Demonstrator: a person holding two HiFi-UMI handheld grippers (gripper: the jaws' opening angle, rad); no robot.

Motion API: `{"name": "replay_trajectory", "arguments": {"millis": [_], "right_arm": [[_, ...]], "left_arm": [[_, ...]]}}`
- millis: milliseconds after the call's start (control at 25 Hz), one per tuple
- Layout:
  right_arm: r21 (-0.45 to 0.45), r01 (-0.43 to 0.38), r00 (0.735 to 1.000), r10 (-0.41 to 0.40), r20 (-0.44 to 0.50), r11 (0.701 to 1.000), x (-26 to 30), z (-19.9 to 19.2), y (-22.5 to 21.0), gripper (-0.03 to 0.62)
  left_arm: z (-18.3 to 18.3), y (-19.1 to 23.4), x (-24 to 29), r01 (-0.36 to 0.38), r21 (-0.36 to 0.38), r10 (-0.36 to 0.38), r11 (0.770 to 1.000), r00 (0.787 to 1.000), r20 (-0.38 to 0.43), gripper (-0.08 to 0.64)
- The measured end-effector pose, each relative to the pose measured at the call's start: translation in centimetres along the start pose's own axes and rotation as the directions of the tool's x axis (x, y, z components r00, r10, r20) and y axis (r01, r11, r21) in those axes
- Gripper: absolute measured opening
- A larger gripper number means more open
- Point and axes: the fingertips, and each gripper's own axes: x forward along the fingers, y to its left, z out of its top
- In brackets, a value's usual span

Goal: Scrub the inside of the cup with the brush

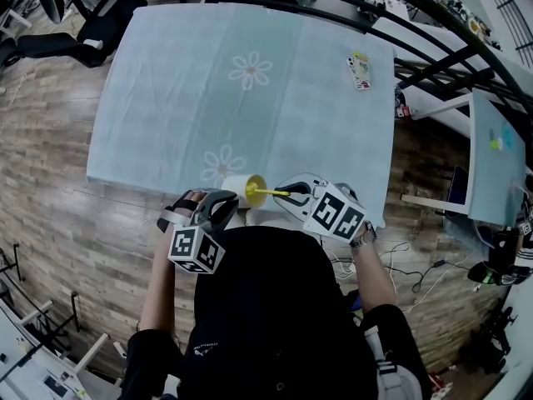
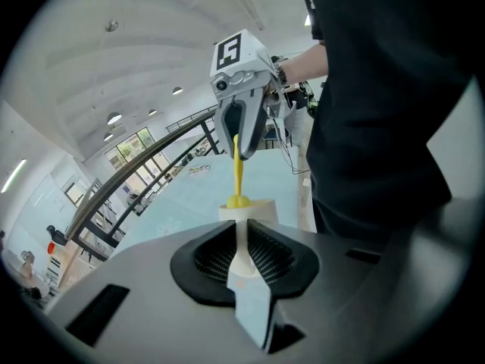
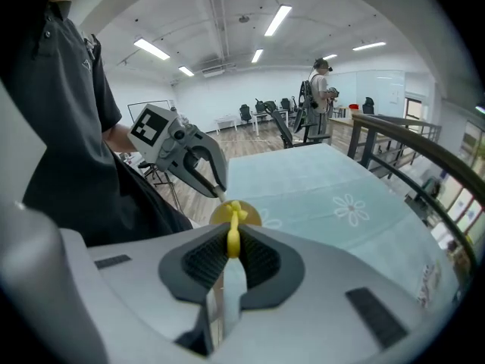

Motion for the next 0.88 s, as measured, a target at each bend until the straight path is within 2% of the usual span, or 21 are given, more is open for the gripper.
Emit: {"name": "replay_trajectory", "arguments": {"millis": [200, 400, 600, 880], "right_arm": [[0.065, 0.072, 0.997, -0.072, 0.002, 0.995, 0.2, -0.9, -2.0, 0.037], [0.079, 0.086, 0.995, -0.082, -0.050, 0.993, 0.7, -3.0, -2.4, 0.037], [0.058, 0.052, 0.994, -0.046, -0.103, 0.997, 1.5, -4.3, -1.5, 0.037], [0.044, -0.043, 0.991, 0.048, -0.125, 0.998, 2.1, -4.2, 0.1, 0.037]], "left_arm": [[0.7, 0.1, 0.1, 0.002, 0.004, -0.002, 1.000, 1.000, 0.012, 0.054], [0.8, 0.7, 0.2, -0.001, 0.003, 0.001, 1.000, 1.000, 0.010, 0.054], [0.6, 0.9, 0.1, -0.014, -0.021, 0.014, 1.000, 0.999, 0.031, 0.054], [0.4, 1.5, 0.2, -0.022, -0.023, 0.022, 1.000, 0.999, 0.026, 0.054]]}}
